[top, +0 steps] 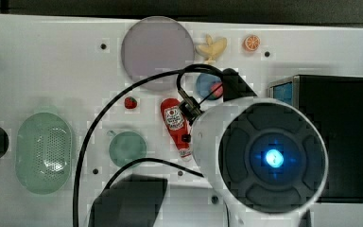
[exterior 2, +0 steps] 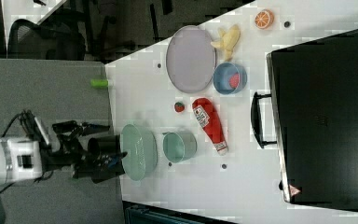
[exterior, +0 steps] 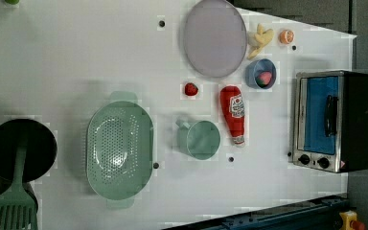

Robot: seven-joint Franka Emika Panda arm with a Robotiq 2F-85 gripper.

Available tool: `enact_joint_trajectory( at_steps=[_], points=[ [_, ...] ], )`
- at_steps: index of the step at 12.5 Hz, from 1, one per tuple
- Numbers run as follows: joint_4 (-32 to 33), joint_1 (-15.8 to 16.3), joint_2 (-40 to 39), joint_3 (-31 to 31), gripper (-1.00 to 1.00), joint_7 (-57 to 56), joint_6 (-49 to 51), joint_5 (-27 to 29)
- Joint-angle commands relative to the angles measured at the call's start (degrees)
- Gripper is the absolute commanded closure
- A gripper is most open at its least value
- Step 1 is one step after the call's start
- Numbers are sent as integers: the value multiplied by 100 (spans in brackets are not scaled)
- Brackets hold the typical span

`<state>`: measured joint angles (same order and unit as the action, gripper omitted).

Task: Pick Ketchup from the table and place it in strainer.

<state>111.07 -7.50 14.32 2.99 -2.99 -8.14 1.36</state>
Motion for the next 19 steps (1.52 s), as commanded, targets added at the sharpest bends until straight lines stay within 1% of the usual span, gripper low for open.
enact_joint_trajectory(
  at_steps=[1, 6, 9, 10, 13, 14, 16, 19],
  points=[
    [523, 25, -502, 239, -100, -1261, -349, 35],
    [1291, 29, -808, 417, -100, -3815, -1511, 34],
    [1798, 36, -1007, 426, -100, -5013, -2404, 32],
    [1939, 41, -1107, 443, -100, -5256, -2703, 32],
    [2255, 41, -1523, 467, -100, -5313, -3401, -1],
    [2293, 41, -1710, 469, -100, -5315, -3580, -77],
    [2292, 41, -2105, 471, -100, -5313, -3917, -451],
    [2297, 41, -2616, 478, -100, -5308, -4334, -512]
  ],
)
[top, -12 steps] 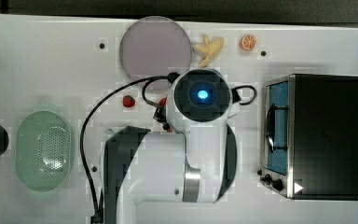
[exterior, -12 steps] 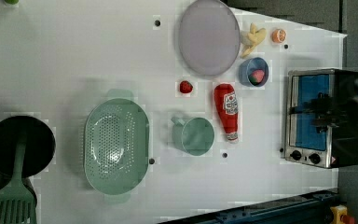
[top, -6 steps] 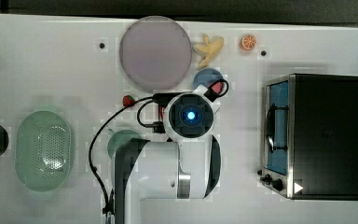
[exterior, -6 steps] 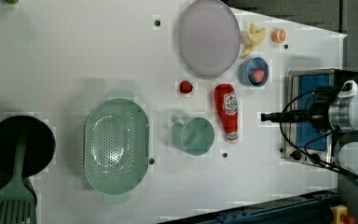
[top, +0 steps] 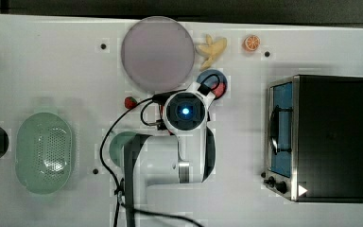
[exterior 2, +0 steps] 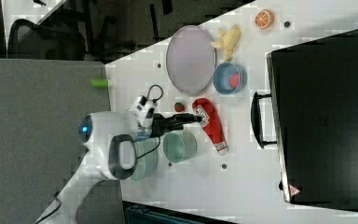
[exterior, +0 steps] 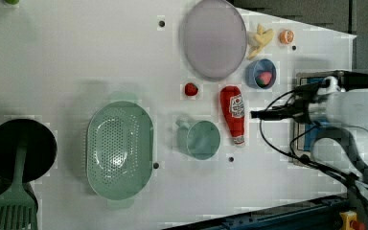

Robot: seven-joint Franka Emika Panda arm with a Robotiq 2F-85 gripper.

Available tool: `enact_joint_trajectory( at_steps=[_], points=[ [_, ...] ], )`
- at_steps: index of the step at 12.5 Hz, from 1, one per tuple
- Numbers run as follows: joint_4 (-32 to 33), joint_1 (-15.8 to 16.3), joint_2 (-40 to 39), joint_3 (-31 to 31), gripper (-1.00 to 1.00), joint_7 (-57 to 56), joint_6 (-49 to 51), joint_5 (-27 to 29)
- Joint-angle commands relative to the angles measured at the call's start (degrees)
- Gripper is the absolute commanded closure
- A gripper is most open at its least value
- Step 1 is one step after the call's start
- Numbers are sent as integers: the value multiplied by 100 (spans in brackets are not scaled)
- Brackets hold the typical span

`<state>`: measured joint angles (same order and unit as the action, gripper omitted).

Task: Pick Ketchup from the table and place it in strainer.

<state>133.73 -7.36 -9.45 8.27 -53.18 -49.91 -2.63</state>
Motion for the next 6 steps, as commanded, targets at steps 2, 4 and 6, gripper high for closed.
enact_joint_trajectory(
  at_steps=[2, 4, 6],
  points=[
    [49, 27, -522, -54, -100, -280, -380, -112],
    [100, 29, -772, -49, -100, -281, -724, -112],
    [142, 29, -1009, -53, -100, -280, -1117, -112]
  ],
)
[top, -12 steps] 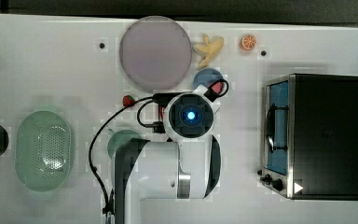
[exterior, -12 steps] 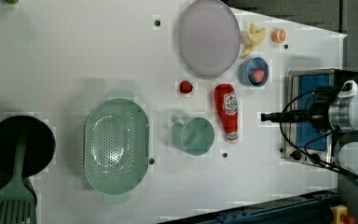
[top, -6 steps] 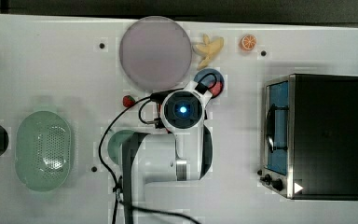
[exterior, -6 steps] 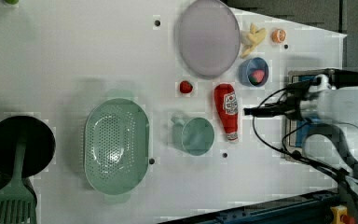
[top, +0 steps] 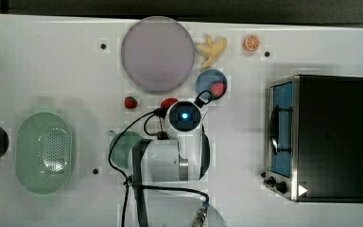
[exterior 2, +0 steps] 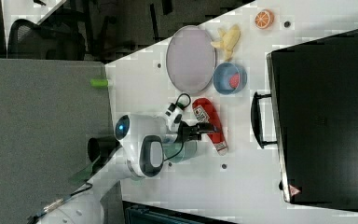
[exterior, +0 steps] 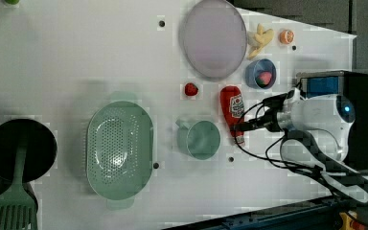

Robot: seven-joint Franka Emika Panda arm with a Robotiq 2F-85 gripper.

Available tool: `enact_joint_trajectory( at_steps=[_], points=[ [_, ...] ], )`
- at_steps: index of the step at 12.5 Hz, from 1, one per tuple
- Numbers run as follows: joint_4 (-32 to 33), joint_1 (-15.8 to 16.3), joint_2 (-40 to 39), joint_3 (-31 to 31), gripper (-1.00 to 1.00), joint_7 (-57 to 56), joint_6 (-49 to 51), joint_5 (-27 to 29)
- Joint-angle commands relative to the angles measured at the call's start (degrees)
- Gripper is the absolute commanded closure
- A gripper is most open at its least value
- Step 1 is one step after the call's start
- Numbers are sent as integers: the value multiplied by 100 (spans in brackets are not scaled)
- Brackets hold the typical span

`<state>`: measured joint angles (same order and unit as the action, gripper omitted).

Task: Pick Ketchup from the table and place it in strainer.

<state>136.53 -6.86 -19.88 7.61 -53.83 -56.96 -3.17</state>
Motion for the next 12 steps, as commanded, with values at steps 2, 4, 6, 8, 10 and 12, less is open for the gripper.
enact_joint_trajectory(
  at_steps=[2, 4, 6, 8, 10, 12],
  points=[
    [-87, -21, -141, 13, -100, -214, -653, -59],
    [-64, -23, -252, 3, -92, -202, -762, -59],
    [-33, -26, -286, -3, -43, -180, -900, -59],
    [-37, -29, -189, -3, -18, -182, -894, -58],
    [-73, -40, 68, -7, -18, -178, -858, -58],
    [-127, -60, 522, -14, -18, -182, -546, -58]
  ],
)
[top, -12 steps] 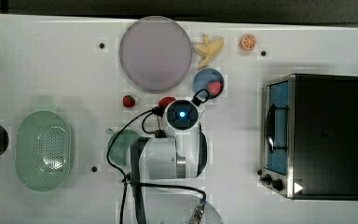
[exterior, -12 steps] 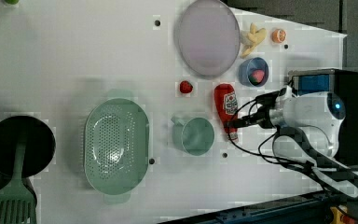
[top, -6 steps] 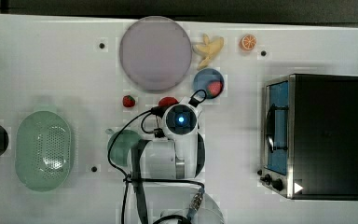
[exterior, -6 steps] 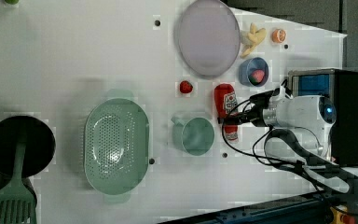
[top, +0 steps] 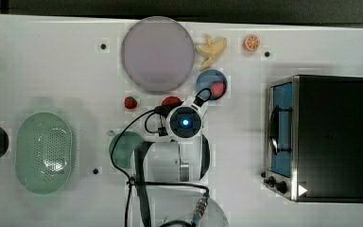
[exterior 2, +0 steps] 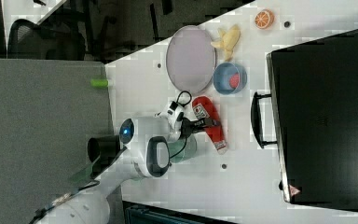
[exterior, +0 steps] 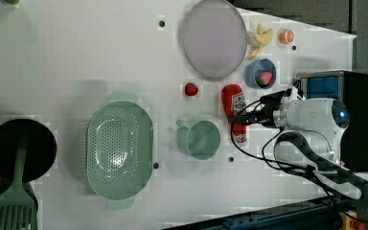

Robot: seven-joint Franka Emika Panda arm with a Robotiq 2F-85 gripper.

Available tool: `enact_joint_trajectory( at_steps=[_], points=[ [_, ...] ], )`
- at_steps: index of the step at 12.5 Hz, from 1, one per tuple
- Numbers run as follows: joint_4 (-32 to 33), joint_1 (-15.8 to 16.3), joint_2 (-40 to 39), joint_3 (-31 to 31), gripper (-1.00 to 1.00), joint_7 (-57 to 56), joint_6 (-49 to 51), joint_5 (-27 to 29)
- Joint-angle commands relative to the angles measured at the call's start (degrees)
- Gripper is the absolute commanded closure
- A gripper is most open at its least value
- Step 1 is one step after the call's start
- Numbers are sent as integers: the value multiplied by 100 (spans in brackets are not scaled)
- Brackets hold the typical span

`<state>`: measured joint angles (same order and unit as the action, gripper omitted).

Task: Pick Ketchup from the table and place it in strainer.

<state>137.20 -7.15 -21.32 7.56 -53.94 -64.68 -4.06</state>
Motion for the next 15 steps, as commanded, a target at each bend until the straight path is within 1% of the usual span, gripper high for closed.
enact_joint_trajectory(
  at_steps=[1, 3, 6, 8, 10, 12, 14, 15],
  points=[
    [-228, -34, 930, -14, -18, -171, 549, 32],
    [-352, -34, 1485, -36, -18, -167, 1304, 38],
    [-717, -34, 2209, -67, -18, -169, 2431, 40],
    [-995, -9, 2553, -19, -18, -167, 3291, 58],
    [-1226, 24, 2800, 122, -18, 3, 3945, 136],
    [-1424, 89, 2912, 332, -18, 506, 4261, 252],
    [-1536, 190, 2910, 644, -18, 976, 4301, 419],
    [-1564, 243, 2893, 836, -18, 1383, 4295, 542]
  ],
)
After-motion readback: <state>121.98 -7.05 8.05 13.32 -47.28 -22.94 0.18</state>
